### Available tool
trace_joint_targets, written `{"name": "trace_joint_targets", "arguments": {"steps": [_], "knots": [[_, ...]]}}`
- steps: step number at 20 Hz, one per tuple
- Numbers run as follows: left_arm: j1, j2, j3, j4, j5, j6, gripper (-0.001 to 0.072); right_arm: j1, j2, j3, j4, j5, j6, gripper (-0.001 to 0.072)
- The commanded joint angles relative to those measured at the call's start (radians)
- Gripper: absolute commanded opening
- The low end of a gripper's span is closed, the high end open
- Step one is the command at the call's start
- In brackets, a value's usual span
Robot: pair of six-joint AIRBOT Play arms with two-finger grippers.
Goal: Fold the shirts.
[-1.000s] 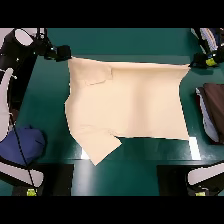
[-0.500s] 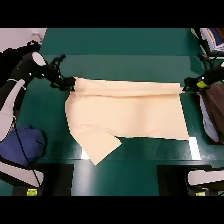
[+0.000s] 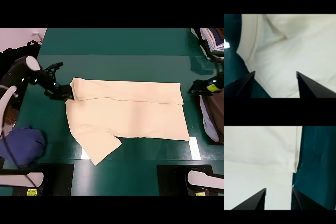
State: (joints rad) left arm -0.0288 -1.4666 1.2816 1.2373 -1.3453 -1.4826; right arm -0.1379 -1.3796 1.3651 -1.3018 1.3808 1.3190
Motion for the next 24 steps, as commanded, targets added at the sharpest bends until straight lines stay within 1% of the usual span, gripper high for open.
{"name": "trace_joint_targets", "arguments": {"steps": [1, 2, 4, 6, 8, 12, 16, 17, 21, 22, 23, 24], "knots": [[0.000, 0.213, -0.269, -0.036, -0.003, -0.011, 0.0594, -0.043, 0.135, -0.070, 0.001, 0.016, 0.000, 0.0388], [0.000, 0.278, -0.364, -0.059, 0.006, -0.018, 0.0594, -0.051, 0.175, -0.108, 0.002, -0.005, 0.000, 0.0388], [0.000, 0.403, -0.547, -0.101, 0.035, -0.061, 0.0594, -0.052, 0.240, -0.180, 0.002, -0.055, 0.000, 0.0388], [0.000, 0.497, -0.694, -0.185, 0.062, -0.063, 0.0594, -0.051, 0.283, -0.237, 0.001, -0.079, 0.000, 0.0388], [0.000, 0.545, -0.789, -0.280, 0.097, -0.049, 0.0594, -0.051, 0.311, -0.267, 0.001, -0.080, 0.000, 0.0388], [0.000, 0.552, -0.880, -0.375, 0.210, -0.001, 0.0593, -0.051, 0.347, -0.282, 0.001, -0.080, 0.000, 0.0388], [-0.001, 0.552, -0.916, -0.452, 0.279, 0.027, 0.0594, -0.051, 0.375, -0.282, 0.001, -0.080, 0.000, 0.0387], [-0.006, 0.552, -0.916, -0.478, 0.300, 0.051, 0.0593, -0.051, 0.381, -0.282, 0.002, -0.080, 0.000, 0.0387], [-0.127, 0.539, -0.918, -0.490, 0.387, 0.058, 0.0592, -0.051, 0.405, -0.283, 0.000, -0.063, 0.001, 0.0387], [-0.141, 0.539, -0.918, -0.491, 0.398, 0.043, 0.0471, -0.054, 0.407, -0.283, 0.000, -0.049, 0.001, 0.0387], [-0.141, 0.539, -0.917, -0.500, 0.399, 0.043, 0.0164, -0.065, 0.407, -0.283, 0.000, -0.027, 0.001, 0.0387], [-0.141, 0.539, -0.912, -0.501, 0.399, 0.046, 0.0036, -0.087, 0.407, -0.287, 0.000, -0.003, 0.001, 0.0387]]}}
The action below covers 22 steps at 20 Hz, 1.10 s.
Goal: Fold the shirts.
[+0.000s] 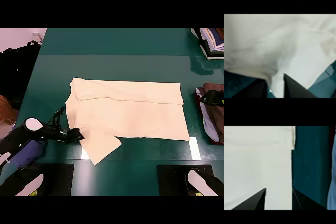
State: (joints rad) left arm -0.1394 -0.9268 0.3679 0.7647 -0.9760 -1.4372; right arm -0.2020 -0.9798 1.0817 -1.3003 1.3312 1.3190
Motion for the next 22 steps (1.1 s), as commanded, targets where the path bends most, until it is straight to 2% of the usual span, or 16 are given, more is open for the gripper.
{"name": "trace_joint_targets", "arguments": {"steps": [1, 6, 7, 9, 10, 11, 15, 18, 19, 20, 21, 22], "knots": [[-0.030, -0.001, 0.013, -0.029, 0.021, 0.003, 0.0028, -0.051, 0.007, -0.019, -0.001, 0.061, 0.001, 0.0387], [-0.030, -0.001, 0.101, -0.029, -0.042, 0.055, 0.0023, -0.239, 0.007, -0.243, -0.003, 0.113, 0.000, 0.0405], [-0.030, -0.001, 0.115, -0.029, -0.042, 0.058, 0.0023, -0.271, 0.007, -0.302, 0.000, 0.106, 0.000, 0.0518], [-0.030, -0.001, 0.129, -0.031, -0.033, 0.058, 0.0023, -0.310, 0.006, -0.398, 0.001, 0.079, 0.000, 0.0524], [-0.030, -0.001, 0.129, -0.032, -0.026, 0.058, 0.0023, -0.321, 0.006, -0.442, 0.021, 0.062, 0.000, 0.0506], [-0.030, -0.001, 0.129, -0.032, -0.020, 0.058, 0.0023, -0.325, 0.006, -0.481, 0.059, 0.040, 0.000, 0.0435], [-0.030, -0.001, 0.129, -0.032, 0.000, 0.058, 0.0023, -0.284, 0.005, -0.567, 0.137, -0.075, 0.000, 0.0431], [-0.030, -0.001, 0.129, -0.028, 0.009, 0.058, 0.0023, -0.237, -0.045, -0.568, 0.140, -0.075, 0.002, 0.0429], [-0.030, -0.001, 0.129, -0.024, 0.013, 0.058, 0.0023, -0.225, -0.066, -0.568, 0.141, -0.076, 0.001, 0.0388], [-0.030, -0.001, 0.129, -0.020, 0.013, 0.058, 0.0023, -0.214, -0.081, -0.568, 0.140, -0.077, 0.000, 0.0272], [-0.030, -0.001, 0.129, -0.016, 0.013, 0.058, 0.0023, -0.202, -0.091, -0.568, 0.139, -0.080, 0.000, 0.0204], [-0.030, -0.001, 0.129, -0.007, 0.012, 0.058, 0.0023, -0.191, -0.090, -0.568, 0.139, -0.084, 0.000, 0.0187]]}}
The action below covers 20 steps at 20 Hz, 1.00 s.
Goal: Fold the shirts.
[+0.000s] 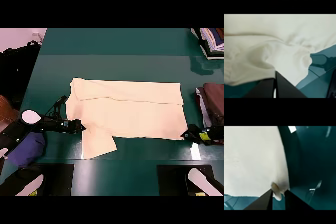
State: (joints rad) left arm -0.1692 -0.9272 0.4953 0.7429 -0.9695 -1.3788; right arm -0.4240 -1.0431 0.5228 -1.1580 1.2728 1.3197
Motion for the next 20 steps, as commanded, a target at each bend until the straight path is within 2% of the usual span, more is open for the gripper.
{"name": "trace_joint_targets", "arguments": {"steps": [1, 2, 5, 8, 12, 14, 15, 18, 20], "knots": [[0.000, 0.000, 0.002, 0.029, -0.004, 0.000, 0.0022, 0.041, -0.018, -0.009, -0.004, -0.029, -0.001, 0.0107], [0.000, 0.000, 0.004, 0.050, -0.027, -0.001, 0.0022, 0.048, 0.001, -0.009, -0.005, -0.029, -0.002, 0.0018], [0.000, 0.031, 0.030, 0.123, -0.132, -0.021, 0.0020, 0.054, 0.088, 0.025, -0.053, 0.032, -0.002, 0.0019], [0.000, 0.166, 0.031, 0.210, -0.241, -0.097, 0.0021, 0.052, 0.217, 0.091, -0.130, 0.166, -0.001, 0.0019], [0.000, 0.298, 0.072, 0.217, -0.456, -0.163, 0.0022, 0.054, 0.364, 0.177, -0.151, 0.293, 0.000, 0.0018], [0.000, 0.290, 0.151, 0.229, -0.430, -0.162, 0.0022, 0.056, 0.364, 0.241, -0.142, 0.292, 0.001, 0.0018], [0.000, 0.282, 0.194, 0.249, -0.369, -0.159, 0.0022, 0.058, 0.335, 0.283, -0.144, 0.290, 0.009, 0.0018], [0.000, 0.180, 0.300, 0.313, -0.218, -0.132, 0.0022, 0.137, 0.177, 0.401, -0.145, 0.245, 0.011, 0.0018], [0.000, 0.047, 0.360, 0.321, -0.138, -0.096, 0.0022, 0.211, 0.049, 0.478, -0.145, 0.187, 0.012, 0.0018]]}}
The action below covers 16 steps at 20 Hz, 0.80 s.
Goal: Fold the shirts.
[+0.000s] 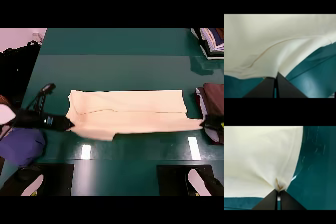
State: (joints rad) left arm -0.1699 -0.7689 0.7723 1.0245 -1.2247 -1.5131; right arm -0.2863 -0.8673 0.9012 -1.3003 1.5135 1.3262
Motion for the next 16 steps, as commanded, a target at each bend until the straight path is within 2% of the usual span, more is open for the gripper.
{"name": "trace_joint_targets", "arguments": {"steps": [1, 6, 10, 11, 12, 13, 14, 16], "knots": [[0.001, -0.182, 0.116, 0.040, 0.159, 0.052, 0.0023, 0.102, -0.192, 0.140, -0.003, -0.082, 0.012, 0.0018], [0.004, -0.532, 0.349, 0.047, 0.273, 0.054, 0.0023, 0.188, -0.500, 0.367, -0.001, -0.127, 0.053, 0.0019], [0.003, -0.661, 0.454, 0.046, 0.323, 0.034, 0.0034, 0.203, -0.658, 0.517, 0.032, -0.116, 0.055, 0.0019], [0.003, -0.664, 0.459, 0.046, 0.339, 0.018, 0.0279, 0.193, -0.684, 0.547, 0.066, -0.116, 0.055, 0.0020], [0.003, -0.663, 0.466, 0.046, 0.350, 0.017, 0.0552, 0.177, -0.708, 0.575, 0.111, -0.120, 0.053, 0.0045], [0.004, -0.662, 0.475, 0.047, 0.349, 0.019, 0.0543, 0.160, -0.727, 0.599, 0.158, -0.123, 0.052, 0.0227], [0.005, -0.659, 0.487, 0.048, 0.340, 0.022, 0.0489, 0.139, -0.746, 0.623, 0.200, -0.117, 0.051, 0.0443], [0.005, -0.657, 0.527, 0.047, 0.268, 0.024, 0.0492, 0.092, -0.758, 0.638, 0.235, -0.068, 0.013, 0.0470]]}}
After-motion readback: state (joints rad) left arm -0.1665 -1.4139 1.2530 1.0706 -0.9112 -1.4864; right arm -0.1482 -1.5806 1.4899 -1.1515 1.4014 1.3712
